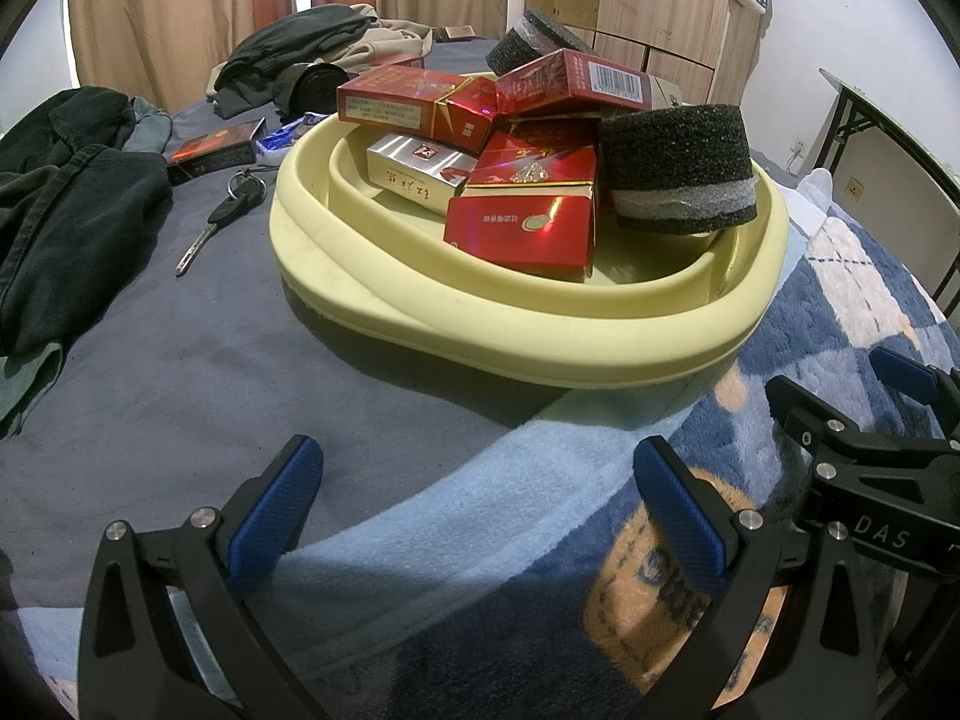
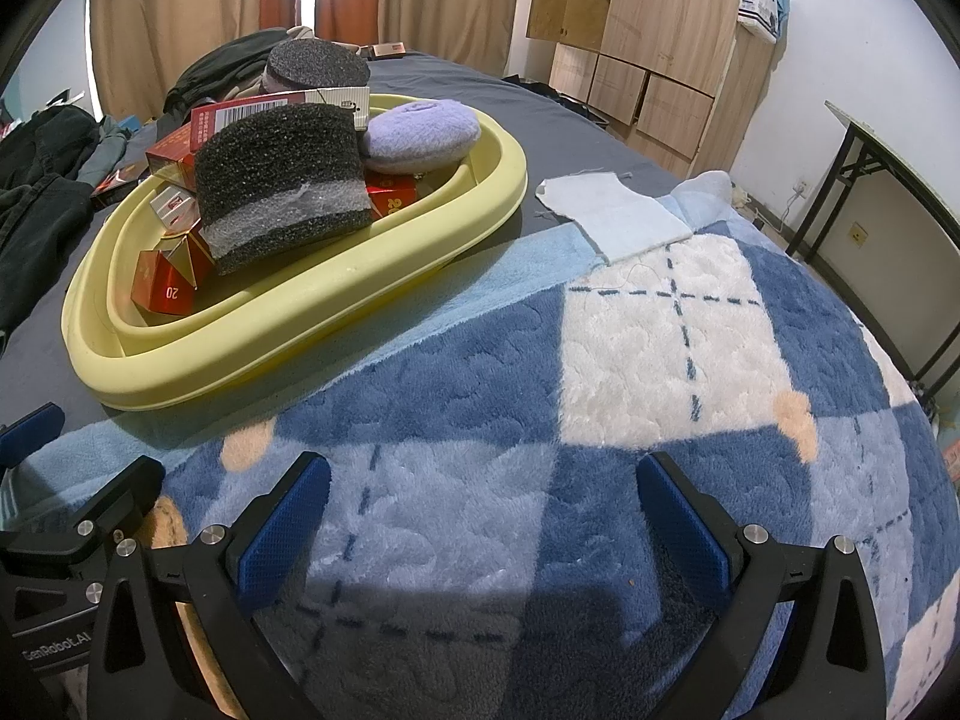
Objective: Organize rigid objects
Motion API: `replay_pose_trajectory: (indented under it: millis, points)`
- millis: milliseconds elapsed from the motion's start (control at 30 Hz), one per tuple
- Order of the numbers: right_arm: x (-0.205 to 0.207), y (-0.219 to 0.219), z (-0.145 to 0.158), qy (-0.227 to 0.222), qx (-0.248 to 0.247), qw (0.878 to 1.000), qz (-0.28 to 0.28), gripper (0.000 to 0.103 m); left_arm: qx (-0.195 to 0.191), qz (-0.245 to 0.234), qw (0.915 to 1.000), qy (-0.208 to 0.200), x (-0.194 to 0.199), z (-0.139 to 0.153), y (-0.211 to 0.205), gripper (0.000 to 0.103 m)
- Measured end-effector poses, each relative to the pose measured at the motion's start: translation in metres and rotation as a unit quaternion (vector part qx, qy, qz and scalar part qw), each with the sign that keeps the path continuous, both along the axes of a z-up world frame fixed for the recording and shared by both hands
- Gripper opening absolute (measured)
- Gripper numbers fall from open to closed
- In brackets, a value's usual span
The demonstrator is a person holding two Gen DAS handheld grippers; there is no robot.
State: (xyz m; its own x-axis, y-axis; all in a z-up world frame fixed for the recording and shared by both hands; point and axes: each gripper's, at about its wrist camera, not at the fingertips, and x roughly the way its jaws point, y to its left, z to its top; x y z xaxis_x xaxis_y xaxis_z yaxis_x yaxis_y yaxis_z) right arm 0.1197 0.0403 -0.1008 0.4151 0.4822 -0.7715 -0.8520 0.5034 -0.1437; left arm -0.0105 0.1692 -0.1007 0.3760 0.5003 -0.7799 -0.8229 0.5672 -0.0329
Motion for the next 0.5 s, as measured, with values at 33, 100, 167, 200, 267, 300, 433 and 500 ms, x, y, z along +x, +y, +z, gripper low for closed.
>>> replay_pose_trajectory:
  millis: [33, 100, 167, 200, 267, 300, 433, 500]
  points:
    - [0.0001, 0.0000, 0.0000, 0.000, 0.000, 1.000, 0.000, 0.103, 0.000, 0.000, 1.0000, 0.000, 0.0002, -0.0001, -0.0001, 0.103]
    - [0.0006, -0.0004, 0.0002, 0.000, 0.000, 1.000, 0.000, 0.103, 0.000, 0.000, 1.0000, 0.000, -0.0007, 0.0002, 0.0002, 0.103]
    - [0.0001, 0.0000, 0.0000, 0.000, 0.000, 1.000, 0.000, 0.103, 0.000, 0.000, 1.0000, 0.000, 0.0001, -0.0001, -0.0001, 0.103]
    - [0.0001, 0.0000, 0.0000, 0.000, 0.000, 1.000, 0.000, 0.103, 0.000, 0.000, 1.0000, 0.000, -0.0002, 0.0000, 0.0000, 0.103]
    - [0.0000, 0.0000, 0.0001, 0.000, 0.000, 1.000, 0.000, 0.103, 0.000, 0.000, 1.0000, 0.000, 0.0001, 0.0000, 0.0000, 0.103]
    - [0.0000, 0.0000, 0.0001, 0.000, 0.000, 1.000, 0.000, 0.103, 0.000, 0.000, 1.0000, 0.000, -0.0012, 0.0002, 0.0004, 0.103]
    - [0.0003, -0.0001, 0.0001, 0.000, 0.000, 1.000, 0.000, 0.103, 0.000, 0.000, 1.0000, 0.000, 0.0002, 0.0000, -0.0001, 0.103]
    - [0.0001, -0.0001, 0.0001, 0.000, 0.000, 1.000, 0.000, 0.103, 0.000, 0.000, 1.0000, 0.000, -0.0001, 0.0000, 0.0001, 0.103]
